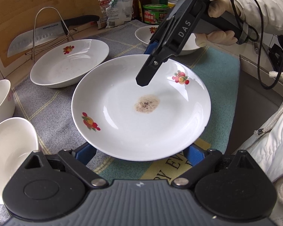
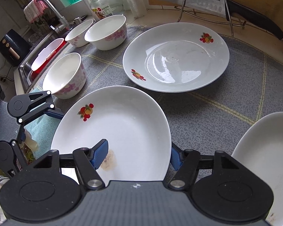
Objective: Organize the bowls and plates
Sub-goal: 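Lift the stained plate with the right tool toward the flowered deep plate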
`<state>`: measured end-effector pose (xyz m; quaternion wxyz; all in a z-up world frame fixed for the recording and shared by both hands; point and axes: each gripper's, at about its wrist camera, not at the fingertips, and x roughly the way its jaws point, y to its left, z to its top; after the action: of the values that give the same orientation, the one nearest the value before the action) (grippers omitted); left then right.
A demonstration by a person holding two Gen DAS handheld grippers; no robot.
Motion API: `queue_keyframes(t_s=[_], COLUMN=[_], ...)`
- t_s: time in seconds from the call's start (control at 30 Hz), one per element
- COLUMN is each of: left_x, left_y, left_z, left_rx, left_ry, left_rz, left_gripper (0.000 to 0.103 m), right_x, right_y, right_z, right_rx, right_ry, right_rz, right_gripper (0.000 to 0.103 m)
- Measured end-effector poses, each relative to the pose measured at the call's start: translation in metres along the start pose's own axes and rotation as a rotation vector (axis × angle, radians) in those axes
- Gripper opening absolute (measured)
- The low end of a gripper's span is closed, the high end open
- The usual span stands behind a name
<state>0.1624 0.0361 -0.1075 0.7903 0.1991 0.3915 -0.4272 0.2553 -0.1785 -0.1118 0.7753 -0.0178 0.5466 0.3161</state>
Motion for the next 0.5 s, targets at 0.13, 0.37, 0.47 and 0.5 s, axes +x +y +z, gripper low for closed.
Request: queue_keyframes(t_s=[0.13,0.37,0.47,0.5], left_x=[0.0009,-0.0019,-0.002,-0.002], left_y=[0.0014,0.0051,0.0045,0.0043], left_z=[0.0017,0.0054,0.0064,0.0068], left_rx=[0.009,0.001,0.006,0.007], left_ry=[0.001,-0.013,-0.009,-0.009], left_rz=[0.006,0.018,0.025,0.027], left_gripper=[0.098,0.097,0.097,0.097], right_x=[-0.0039,-0.0076,-0.0087,-0.0094], right_y=[0.0018,0.0036,0.0054,0.0058], right_z=[0.0001,0.0021,0.0026,0.0027], right_rx=[-0.014,-0.025,-0.033,-0.036], right_ry=[-0.009,-0.017,-0.02,-0.022], right_rz=[-0.011,-0.017,-0.021,-0.022], right_gripper=[0.073,0.073,0.073,0.073])
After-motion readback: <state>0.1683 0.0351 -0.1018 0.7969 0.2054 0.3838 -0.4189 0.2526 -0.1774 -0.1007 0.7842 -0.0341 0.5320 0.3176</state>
